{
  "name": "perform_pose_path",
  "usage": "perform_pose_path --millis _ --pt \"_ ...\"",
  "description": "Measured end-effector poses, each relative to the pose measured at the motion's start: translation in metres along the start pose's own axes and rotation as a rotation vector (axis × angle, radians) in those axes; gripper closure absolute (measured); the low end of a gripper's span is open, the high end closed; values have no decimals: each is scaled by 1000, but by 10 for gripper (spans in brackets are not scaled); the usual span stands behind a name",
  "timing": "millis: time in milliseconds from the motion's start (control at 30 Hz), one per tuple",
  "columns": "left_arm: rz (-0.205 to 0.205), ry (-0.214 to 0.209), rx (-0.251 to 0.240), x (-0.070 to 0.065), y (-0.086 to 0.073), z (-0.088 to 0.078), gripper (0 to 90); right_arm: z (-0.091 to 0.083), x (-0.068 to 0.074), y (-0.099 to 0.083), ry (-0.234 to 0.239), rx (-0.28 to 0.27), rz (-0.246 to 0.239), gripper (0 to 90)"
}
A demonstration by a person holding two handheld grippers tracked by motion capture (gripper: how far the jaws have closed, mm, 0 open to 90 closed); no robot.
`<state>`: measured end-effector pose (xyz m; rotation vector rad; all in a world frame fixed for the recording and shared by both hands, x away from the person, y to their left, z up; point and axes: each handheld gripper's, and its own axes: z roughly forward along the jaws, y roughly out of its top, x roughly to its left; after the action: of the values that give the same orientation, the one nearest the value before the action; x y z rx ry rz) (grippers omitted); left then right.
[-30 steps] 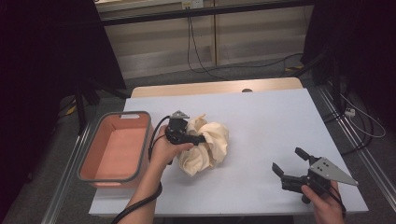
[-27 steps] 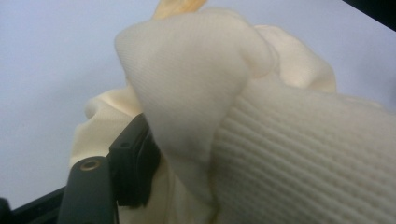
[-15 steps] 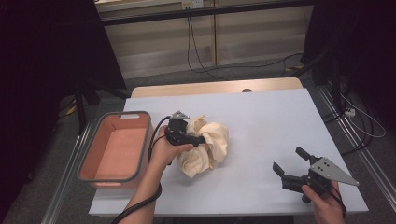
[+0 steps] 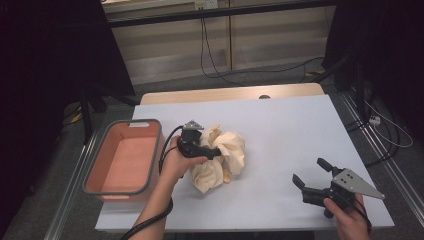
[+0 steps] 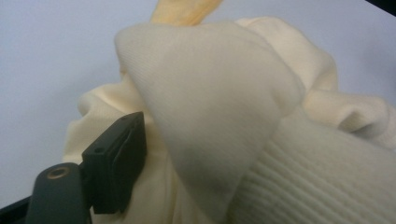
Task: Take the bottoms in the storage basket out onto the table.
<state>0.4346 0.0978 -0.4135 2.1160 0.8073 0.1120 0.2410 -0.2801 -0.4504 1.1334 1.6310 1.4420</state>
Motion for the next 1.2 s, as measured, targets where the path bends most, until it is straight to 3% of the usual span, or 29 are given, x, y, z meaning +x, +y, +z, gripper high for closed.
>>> perform_pose_path --millis 267,733,1033,1200 --pt "34 0 15 -4 0 -1 142 1 0 0 1 -1 -2 27" --pt "20 3 7 -6 -3 -7 99 1 0 0 3 2 -6 27" --pt "9 1 -13 -9 -8 -22 98 1 0 1 -2 -3 -7 27" --pt "40 17 -2 -11 -11 -30 98 3 1 1 6 3 -19 27"
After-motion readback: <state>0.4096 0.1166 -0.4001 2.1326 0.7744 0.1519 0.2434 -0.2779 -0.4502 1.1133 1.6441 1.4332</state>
